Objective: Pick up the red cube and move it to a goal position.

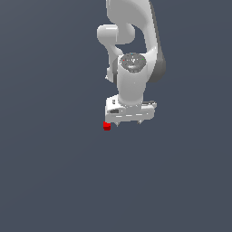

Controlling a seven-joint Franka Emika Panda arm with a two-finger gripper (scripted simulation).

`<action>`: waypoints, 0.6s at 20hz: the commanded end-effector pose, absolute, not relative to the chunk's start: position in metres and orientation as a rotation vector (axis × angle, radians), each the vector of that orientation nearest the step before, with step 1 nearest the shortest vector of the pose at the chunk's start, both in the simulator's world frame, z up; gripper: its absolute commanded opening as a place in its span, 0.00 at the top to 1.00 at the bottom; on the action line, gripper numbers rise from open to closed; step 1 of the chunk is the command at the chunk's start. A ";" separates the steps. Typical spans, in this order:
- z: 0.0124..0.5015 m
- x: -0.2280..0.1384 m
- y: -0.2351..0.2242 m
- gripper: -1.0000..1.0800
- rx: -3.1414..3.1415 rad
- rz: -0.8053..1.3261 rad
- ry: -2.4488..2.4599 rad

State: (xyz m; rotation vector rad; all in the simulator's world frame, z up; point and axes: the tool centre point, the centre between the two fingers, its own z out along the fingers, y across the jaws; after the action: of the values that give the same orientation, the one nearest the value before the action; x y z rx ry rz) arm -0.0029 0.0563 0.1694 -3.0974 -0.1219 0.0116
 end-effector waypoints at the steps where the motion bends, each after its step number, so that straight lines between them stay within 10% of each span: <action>1: 0.169 -0.003 0.056 0.04 -3.097 0.012 -0.122; 12: 0.144 -0.019 0.039 0.04 -3.104 0.010 -0.136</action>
State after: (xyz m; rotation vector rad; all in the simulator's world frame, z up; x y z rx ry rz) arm -0.0151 0.0431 0.1506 -3.1022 -0.1332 0.0093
